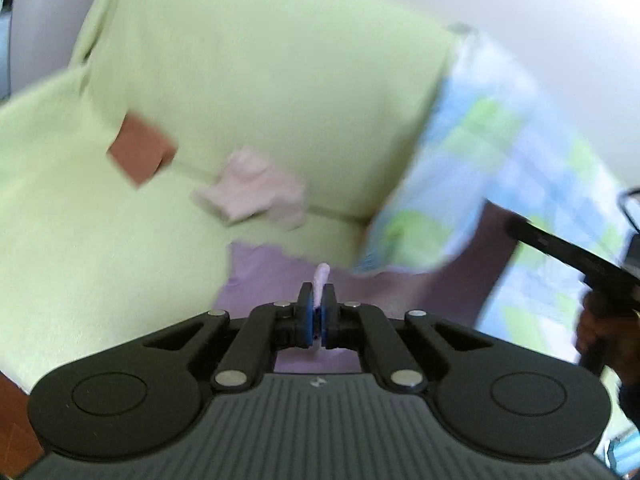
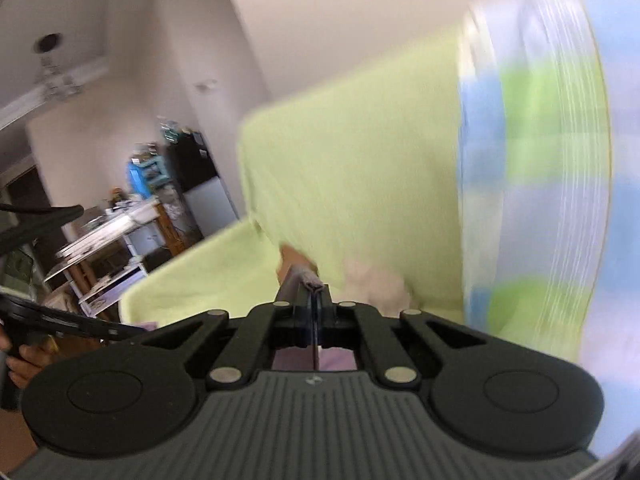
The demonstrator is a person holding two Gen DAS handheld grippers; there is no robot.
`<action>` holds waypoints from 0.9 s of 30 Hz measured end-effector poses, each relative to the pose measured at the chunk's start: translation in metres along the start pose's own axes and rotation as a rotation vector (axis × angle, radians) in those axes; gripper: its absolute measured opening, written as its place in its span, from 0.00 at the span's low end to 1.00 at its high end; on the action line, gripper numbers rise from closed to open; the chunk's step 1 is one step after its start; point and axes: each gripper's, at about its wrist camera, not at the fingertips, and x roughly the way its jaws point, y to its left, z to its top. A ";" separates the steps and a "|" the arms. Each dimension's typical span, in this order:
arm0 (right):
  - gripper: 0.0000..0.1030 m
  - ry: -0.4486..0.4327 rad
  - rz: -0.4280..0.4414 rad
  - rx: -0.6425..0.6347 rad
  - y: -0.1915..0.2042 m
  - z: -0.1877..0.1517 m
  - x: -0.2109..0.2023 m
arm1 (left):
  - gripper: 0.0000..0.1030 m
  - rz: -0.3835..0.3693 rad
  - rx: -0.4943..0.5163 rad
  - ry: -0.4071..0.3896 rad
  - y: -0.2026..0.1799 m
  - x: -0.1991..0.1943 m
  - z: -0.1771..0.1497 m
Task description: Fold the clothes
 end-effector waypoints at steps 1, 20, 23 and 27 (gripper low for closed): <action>0.02 -0.014 -0.005 -0.061 -0.002 0.014 -0.031 | 0.00 -0.064 0.010 0.002 -0.035 -0.015 -0.006; 0.42 0.327 -0.882 0.185 -0.169 -0.147 -0.356 | 0.45 -0.538 0.273 0.591 -0.324 0.135 -0.155; 0.42 0.282 -0.921 0.282 -0.129 -0.181 -0.363 | 0.46 -0.451 0.395 0.631 -0.274 0.140 -0.142; 0.42 0.240 -0.890 0.453 -0.035 -0.212 -0.314 | 0.46 -0.323 0.568 0.641 -0.207 0.145 -0.121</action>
